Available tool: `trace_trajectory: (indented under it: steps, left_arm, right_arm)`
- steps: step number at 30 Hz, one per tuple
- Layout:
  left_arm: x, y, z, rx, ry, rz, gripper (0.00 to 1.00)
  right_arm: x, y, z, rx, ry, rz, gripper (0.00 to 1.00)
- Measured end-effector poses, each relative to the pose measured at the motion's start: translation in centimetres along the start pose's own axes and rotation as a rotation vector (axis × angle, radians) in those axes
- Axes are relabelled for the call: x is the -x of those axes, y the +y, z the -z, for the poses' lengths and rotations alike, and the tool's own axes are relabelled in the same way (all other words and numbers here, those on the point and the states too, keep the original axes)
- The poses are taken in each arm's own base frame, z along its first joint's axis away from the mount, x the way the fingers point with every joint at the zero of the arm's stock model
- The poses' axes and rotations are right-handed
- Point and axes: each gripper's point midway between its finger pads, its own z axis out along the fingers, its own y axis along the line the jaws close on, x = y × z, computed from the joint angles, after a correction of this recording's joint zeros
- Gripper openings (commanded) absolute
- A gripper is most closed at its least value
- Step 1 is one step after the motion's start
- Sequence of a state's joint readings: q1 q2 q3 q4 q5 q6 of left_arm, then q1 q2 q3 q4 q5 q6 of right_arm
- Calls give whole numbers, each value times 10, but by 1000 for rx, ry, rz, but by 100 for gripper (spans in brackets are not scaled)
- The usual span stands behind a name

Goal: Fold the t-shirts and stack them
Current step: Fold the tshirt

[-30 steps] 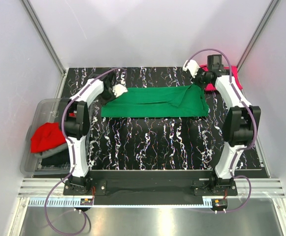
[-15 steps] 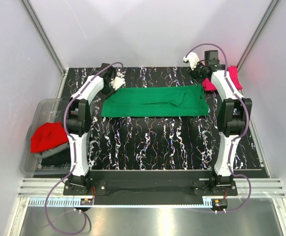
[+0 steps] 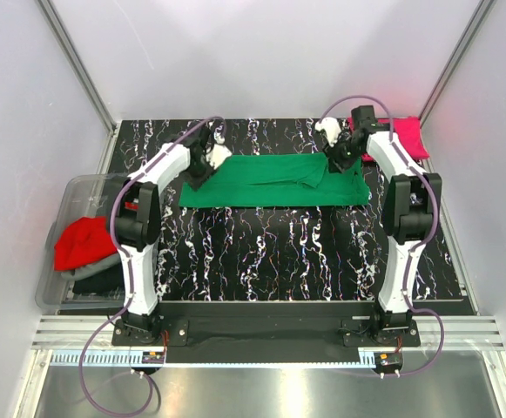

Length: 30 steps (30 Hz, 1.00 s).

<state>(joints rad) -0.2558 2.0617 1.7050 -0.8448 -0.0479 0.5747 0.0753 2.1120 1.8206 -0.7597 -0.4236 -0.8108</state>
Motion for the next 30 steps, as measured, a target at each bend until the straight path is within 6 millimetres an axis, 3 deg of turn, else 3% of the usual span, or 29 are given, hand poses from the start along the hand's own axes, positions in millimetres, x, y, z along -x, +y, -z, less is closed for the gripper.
trace_trajectory:
  steps: [6,12,19,22,25,30]
  left_arm:
    - [-24,-20,-28,-81,85,40,33]
    - [-26,-20,-30,-85,90,69,33]
    - [-25,-21,-30,-87,89,81,33]
    - [-26,-22,-31,-88,89,85,33]
    - [-30,-25,-34,-96,101,86,33]
    - [-40,-33,-37,-112,129,85,33]
  right_arm:
    - [-22,25,-28,103,78,-8,35]
    - [-39,38,-44,162,134,-12,35]
    - [-35,38,-56,177,138,2,35]
    - [-25,33,-62,173,124,8,35]
    - [-2,21,-70,155,77,4,35]
    - [75,-20,-75,51,-104,-5,35]
